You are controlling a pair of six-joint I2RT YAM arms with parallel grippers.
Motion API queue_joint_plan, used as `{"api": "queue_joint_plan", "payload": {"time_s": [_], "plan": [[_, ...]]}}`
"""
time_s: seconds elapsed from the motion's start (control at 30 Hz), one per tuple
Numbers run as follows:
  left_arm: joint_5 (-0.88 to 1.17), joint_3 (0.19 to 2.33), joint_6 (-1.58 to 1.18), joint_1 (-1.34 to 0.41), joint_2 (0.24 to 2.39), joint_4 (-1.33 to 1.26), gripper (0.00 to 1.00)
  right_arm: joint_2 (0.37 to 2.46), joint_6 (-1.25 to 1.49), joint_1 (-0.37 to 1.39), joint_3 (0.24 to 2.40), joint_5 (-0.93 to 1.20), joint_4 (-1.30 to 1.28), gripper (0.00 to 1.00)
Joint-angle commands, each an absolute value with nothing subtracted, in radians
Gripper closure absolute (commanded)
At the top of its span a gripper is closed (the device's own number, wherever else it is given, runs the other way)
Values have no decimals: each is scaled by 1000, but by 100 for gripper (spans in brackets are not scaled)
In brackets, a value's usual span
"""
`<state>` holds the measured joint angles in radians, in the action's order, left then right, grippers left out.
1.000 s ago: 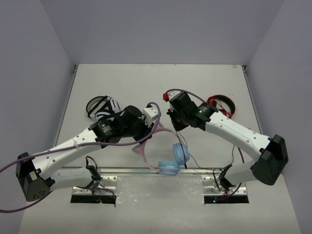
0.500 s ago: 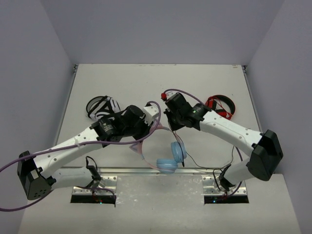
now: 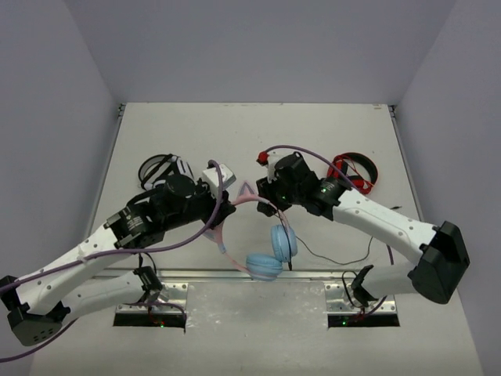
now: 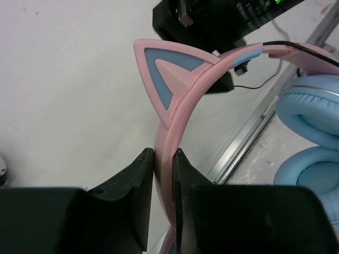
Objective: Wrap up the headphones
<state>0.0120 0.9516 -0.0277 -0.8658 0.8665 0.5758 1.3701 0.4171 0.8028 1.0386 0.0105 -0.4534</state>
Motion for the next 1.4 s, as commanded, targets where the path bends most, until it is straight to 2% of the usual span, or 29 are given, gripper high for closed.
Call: {"api": "queue_joint_plan", "payload": {"time_s": [0.0,0.1,0.27,0.33,0.43,0.47,0.5,0.77,0.87,0.9,0.93,0.97,1.17,1.27,1.37], "plan": [[146,994,-80,-882,810,356,100,1284,379,802,968,184,-224,56],[103,1006,-90,-882,793,368,100,1241,351,790,939,183,-210,53],[5,1017,-142,-882,746,380,100,1154,367,718,853,302,-138,64],[-43,1015,-164,-882,727,359,100,1102,389,709,786,371,-46,64],[-43,1029,-198,-882,700,342,100,1060,405,706,712,492,92,47],[-43,1048,-212,-882,698,342,100,1055,414,706,703,505,116,38],[-46,1058,-218,-882,699,344,100,1055,423,706,693,512,148,36],[-67,1123,-278,-882,713,345,100,1130,410,706,700,522,267,32],[-84,1131,-302,-882,706,328,100,1173,405,706,704,529,314,38],[-103,1132,-308,-882,700,316,100,1186,408,706,704,540,328,42],[-110,1135,-317,-882,693,310,100,1209,413,706,704,558,350,50],[-123,1137,-327,-882,690,304,100,1209,419,706,703,564,360,52],[-218,1146,-394,-881,649,204,100,1244,524,707,594,600,563,52],[-290,1160,-419,-884,652,164,100,1259,580,712,562,620,633,62],[-362,1183,-442,-884,673,158,100,1282,613,719,552,630,676,68]]}}
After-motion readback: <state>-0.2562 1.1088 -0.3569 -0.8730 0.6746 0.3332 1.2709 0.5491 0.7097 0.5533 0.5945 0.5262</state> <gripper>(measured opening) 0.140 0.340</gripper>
